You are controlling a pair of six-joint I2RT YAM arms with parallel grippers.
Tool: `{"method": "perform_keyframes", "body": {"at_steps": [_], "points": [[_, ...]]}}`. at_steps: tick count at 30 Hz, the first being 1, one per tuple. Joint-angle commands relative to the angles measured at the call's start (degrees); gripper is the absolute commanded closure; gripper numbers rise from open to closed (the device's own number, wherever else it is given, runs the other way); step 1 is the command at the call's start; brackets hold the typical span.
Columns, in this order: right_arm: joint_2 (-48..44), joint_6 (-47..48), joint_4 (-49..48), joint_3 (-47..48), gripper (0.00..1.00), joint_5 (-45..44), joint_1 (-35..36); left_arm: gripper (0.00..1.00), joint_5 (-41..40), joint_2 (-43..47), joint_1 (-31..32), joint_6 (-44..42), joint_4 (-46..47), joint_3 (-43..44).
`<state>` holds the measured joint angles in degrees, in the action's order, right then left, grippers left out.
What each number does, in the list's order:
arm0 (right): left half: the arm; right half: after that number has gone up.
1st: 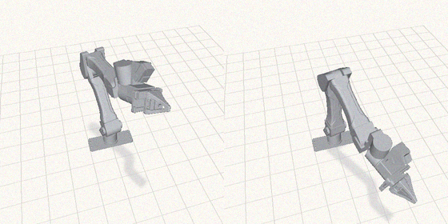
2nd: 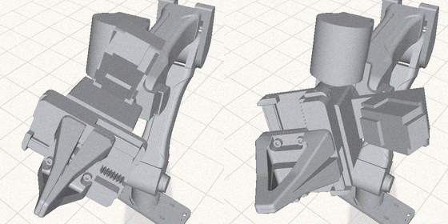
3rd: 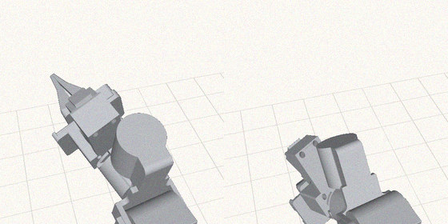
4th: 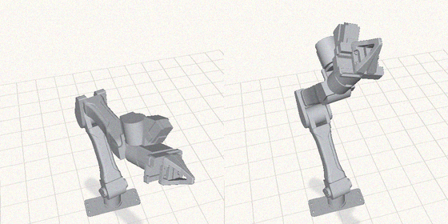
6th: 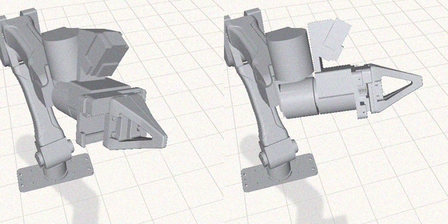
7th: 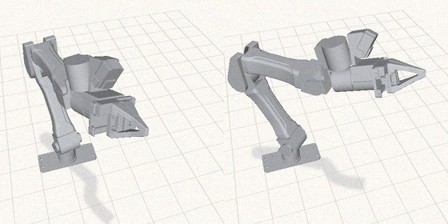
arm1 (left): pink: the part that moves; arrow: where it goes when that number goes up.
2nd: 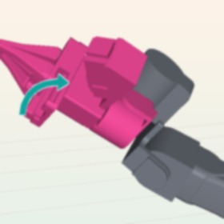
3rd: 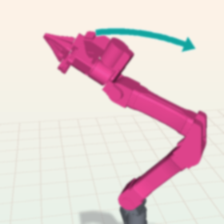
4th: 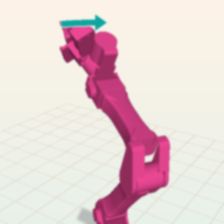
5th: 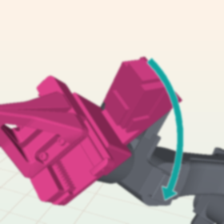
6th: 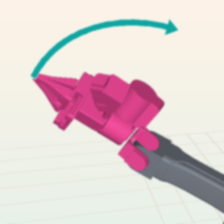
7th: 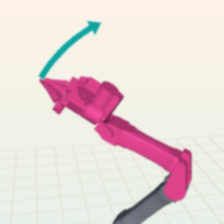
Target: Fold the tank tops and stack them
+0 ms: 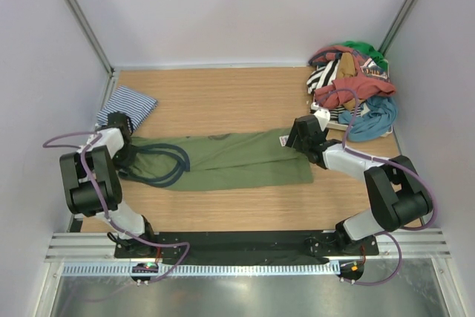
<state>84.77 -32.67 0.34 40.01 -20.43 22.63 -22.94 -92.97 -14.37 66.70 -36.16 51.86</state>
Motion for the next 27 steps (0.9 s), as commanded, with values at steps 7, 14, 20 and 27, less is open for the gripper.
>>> {"method": "perform_keyframes", "body": {"at_steps": [7, 14, 20, 27], "points": [[-1.36, 0.67, -2.45, 0.68, 0.28, -0.41, -0.05, 1.0, 7.91, -11.79, 9.78, 2.56, 10.94, 6.06], [-1.28, 0.5, -2.8, 0.07, 0.29, 0.74, 0.13, 1.0, 5.1, -19.7, 20.6, 1.33, 6.46, 18.88], [1.44, -1.52, -0.69, 0.86, 0.32, 1.27, 1.97, 1.0, 6.24, -28.66, 24.3, -0.86, 1.89, 34.26], [3.73, -6.0, 8.18, -0.37, 0.33, 2.41, 9.16, 1.0, 6.95, -40.88, 25.7, -7.62, -5.4, 59.46]]}}
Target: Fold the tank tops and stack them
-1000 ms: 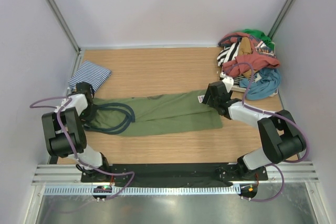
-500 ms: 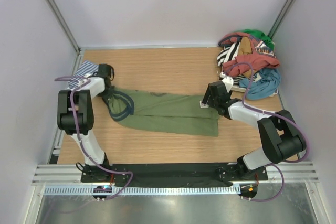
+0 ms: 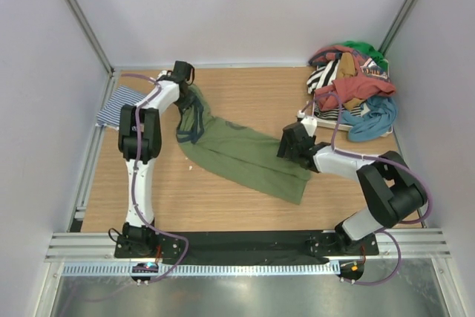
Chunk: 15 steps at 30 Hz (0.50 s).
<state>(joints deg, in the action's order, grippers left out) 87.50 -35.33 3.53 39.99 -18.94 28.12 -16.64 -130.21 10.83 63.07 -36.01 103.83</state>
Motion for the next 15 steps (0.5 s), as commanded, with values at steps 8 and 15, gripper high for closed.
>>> {"method": "perform_keyframes", "body": {"at_steps": [8, 15], "points": [[2.23, -10.45, 1.4, -5.45, 0.33, 6.72, 16.6, 1.0, 8.81, -14.44, 1.12, -7.79, -0.83, 25.35], [6.28, -19.6, -1.68, 0.17, 0.32, 7.95, 37.61, 1.0, 11.19, -22.45, 5.25, -3.22, 8.75, 37.66]]}}
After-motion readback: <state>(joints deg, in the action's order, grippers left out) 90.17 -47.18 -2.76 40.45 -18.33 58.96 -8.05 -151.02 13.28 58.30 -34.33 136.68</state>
